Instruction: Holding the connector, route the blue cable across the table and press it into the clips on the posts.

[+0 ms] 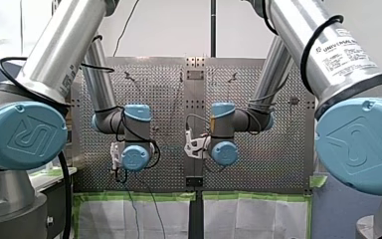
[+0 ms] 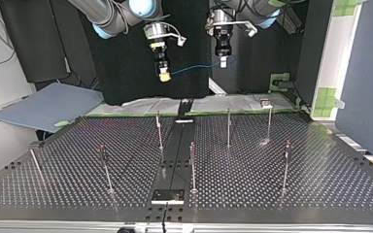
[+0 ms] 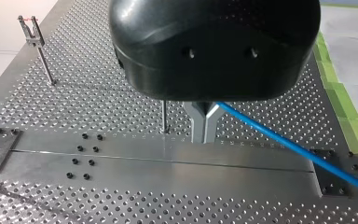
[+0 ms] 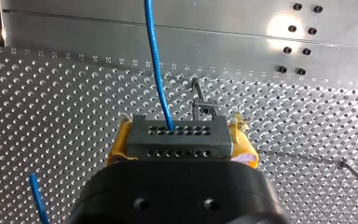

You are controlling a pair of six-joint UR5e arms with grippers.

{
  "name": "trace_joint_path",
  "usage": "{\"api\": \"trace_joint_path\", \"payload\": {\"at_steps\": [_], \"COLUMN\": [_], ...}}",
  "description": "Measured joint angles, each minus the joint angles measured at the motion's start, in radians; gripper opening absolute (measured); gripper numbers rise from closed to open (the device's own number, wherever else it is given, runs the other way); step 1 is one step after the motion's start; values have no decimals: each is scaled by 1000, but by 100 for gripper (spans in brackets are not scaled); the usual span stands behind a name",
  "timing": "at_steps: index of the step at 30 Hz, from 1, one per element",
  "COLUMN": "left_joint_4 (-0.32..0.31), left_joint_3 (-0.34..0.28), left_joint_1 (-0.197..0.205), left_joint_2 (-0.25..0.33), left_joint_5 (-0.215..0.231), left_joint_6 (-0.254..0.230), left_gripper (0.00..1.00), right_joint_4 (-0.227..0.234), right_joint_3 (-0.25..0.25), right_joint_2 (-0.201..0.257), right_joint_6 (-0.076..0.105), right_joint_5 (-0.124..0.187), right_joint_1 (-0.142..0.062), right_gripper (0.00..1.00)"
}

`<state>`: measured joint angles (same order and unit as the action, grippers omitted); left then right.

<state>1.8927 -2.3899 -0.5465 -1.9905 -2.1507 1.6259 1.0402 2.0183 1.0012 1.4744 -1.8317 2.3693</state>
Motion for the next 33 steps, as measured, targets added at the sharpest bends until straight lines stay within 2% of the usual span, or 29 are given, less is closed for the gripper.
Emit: {"api": "trace_joint_path", "payload": {"at_steps": [24,28,33], "left_joint_4": [-4,-18,-22], "left_joint_3": [-4,-31,-51], "left_joint_1": [2,4,4], "left_joint_2": [-4,-16,-19], "left_joint_5": [-4,-20,-25], "left_joint_6": [-5,-18,-23], "left_gripper": [1,1,1], "right_joint_4": [-1,-23,-61], "right_joint_3": [-2,-21,-31], "right_joint_2": [-2,-23,-61], "right_joint_6": [-2,-17,-22], "right_joint_5": [0,-1,-1], "right_joint_1": [-1,-5,-6], "right_gripper": [0,0,0]}}
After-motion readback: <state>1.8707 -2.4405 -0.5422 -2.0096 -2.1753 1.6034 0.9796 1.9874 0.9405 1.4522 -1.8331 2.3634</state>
